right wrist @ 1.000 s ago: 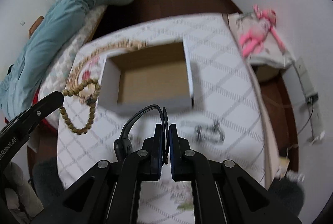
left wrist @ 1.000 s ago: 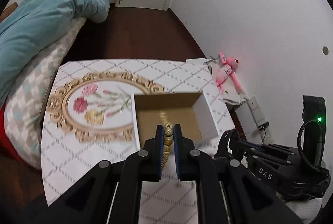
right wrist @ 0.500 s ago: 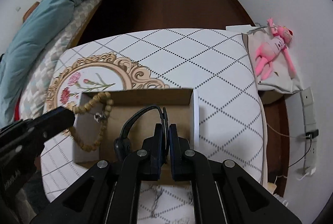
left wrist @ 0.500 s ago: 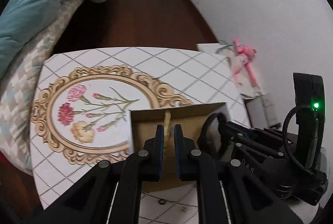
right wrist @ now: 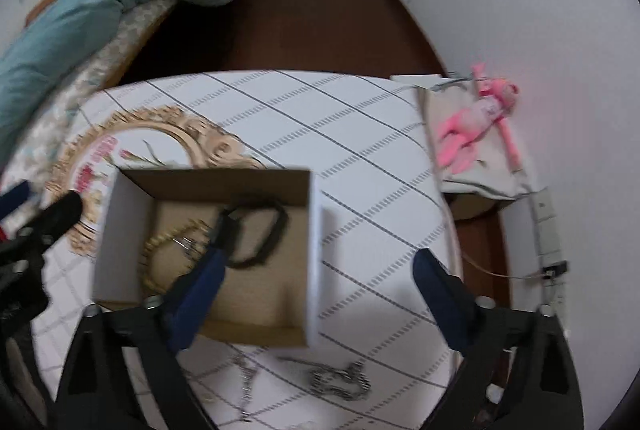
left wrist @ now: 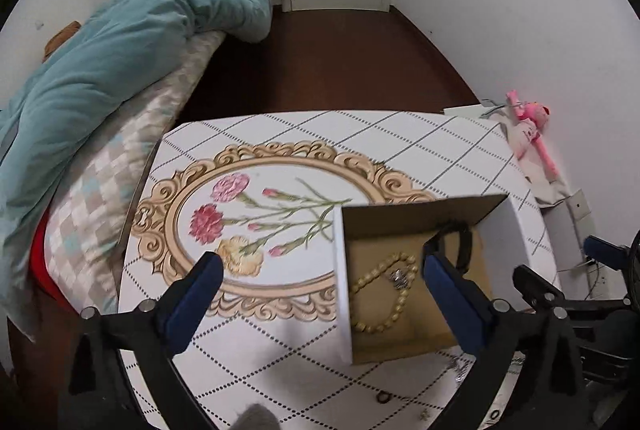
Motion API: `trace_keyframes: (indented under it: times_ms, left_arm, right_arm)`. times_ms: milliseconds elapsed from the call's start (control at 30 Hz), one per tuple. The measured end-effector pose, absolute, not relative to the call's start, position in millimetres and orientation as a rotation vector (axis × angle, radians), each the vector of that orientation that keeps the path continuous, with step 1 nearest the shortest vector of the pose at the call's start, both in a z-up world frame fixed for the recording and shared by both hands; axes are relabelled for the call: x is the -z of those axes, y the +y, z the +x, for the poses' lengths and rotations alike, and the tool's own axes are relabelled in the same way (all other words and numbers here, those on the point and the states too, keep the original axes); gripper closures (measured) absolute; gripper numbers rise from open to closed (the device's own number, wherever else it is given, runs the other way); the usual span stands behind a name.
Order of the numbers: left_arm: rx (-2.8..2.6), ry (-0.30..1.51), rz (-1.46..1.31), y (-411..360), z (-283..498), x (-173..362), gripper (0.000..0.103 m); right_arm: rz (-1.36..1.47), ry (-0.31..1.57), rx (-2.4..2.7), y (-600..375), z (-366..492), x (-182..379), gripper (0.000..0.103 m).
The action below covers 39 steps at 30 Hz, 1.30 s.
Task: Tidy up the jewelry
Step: 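Lift both open tools up out of the white box, then grasp a small black ring with the left tool while the right tool grasps the silver chain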
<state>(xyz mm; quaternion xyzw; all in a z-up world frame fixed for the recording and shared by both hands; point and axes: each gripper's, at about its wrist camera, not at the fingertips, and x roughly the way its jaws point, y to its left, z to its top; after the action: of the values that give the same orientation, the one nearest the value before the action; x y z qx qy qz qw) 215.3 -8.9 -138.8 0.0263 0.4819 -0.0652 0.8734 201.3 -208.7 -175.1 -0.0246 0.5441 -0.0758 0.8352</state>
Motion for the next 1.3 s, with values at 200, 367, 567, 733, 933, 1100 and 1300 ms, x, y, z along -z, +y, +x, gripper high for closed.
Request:
trace_keyframes:
  times_ms: [200,367,567,733,933,1100,1300]
  left_arm:
    - [0.095,1.009,0.073,-9.4,198.6,151.7,0.0]
    - [0.091,0.996,0.068,-9.6,187.1,146.9,0.0]
    - [0.095,0.963,0.063,-10.9,168.3,128.7,0.0]
    - [0.099,0.926,0.059,-10.8,148.4,107.7,0.0]
    - [0.108,0.891,0.043,-9.5,122.9,82.1,0.0]
    - [0.12,0.859,0.035,-10.6,106.2,60.6,0.0]
    - [0.081,0.842,0.061,-10.2,97.9,54.7,0.0]
  right_arm:
    - [-0.077,1.139,0.205,-212.7,181.9,188.6,0.0]
    - [-0.071,1.113,0.226,-215.6,168.1,183.4,0.0]
    - [-0.049,1.05,0.245,-219.2,144.1,157.6,0.0]
    - [-0.037,0.979,0.25,-218.4,118.8,126.1,0.0]
    - [-0.013,0.91,0.242,-217.9,91.5,90.7,0.0]
    - [0.0,0.857,0.227,-213.6,71.4,65.2,0.0]
    - [0.042,0.845,0.211,-217.4,57.1,51.6,0.0]
